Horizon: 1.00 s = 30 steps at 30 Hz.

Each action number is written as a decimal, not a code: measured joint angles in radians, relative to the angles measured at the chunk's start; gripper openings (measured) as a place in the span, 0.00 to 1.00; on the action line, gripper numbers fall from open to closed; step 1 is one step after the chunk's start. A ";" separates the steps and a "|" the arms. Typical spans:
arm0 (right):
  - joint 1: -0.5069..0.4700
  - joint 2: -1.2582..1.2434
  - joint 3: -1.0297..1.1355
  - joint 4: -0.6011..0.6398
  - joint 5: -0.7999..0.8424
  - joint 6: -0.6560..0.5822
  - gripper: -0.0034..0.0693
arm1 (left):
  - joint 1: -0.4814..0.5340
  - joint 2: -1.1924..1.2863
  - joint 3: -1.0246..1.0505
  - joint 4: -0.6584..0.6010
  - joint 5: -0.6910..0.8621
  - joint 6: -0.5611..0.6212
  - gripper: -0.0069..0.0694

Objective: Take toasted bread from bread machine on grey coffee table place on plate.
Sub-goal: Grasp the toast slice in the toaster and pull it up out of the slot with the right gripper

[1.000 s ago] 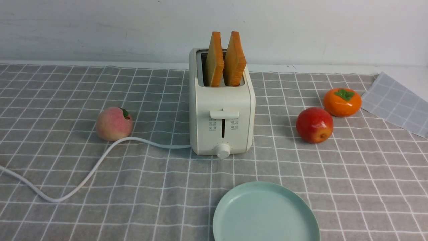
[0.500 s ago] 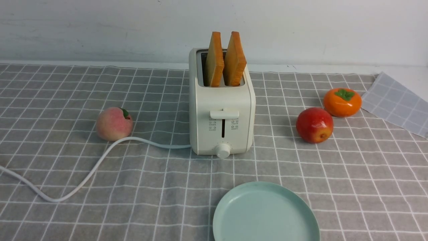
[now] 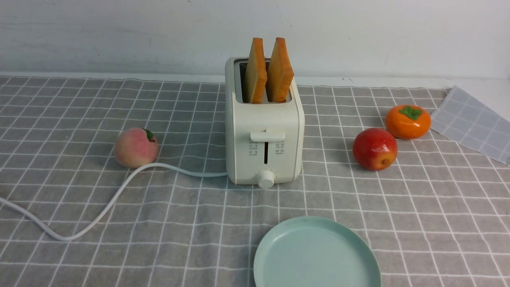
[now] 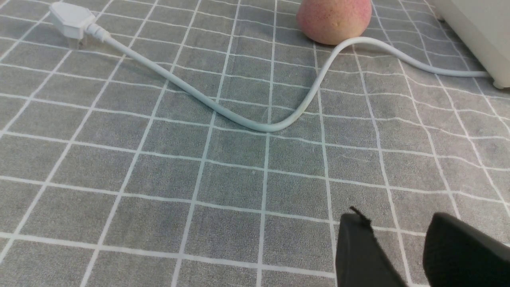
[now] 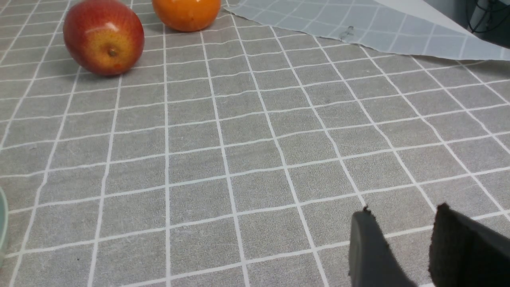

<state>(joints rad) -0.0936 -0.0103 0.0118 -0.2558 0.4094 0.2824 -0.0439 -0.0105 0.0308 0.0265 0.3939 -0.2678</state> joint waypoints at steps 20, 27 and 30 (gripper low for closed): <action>0.000 0.000 0.001 -0.017 -0.017 0.000 0.38 | 0.000 0.000 0.000 0.000 0.000 0.000 0.40; 0.000 0.000 0.013 -0.019 -0.219 0.000 0.38 | 0.000 0.000 0.000 0.005 -0.042 0.000 0.40; 0.000 0.000 0.013 -0.025 -0.358 0.000 0.38 | 0.000 0.000 0.000 0.007 -0.142 0.000 0.40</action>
<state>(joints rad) -0.0936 -0.0103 0.0249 -0.2803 0.0517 0.2824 -0.0439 -0.0105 0.0308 0.0335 0.2523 -0.2678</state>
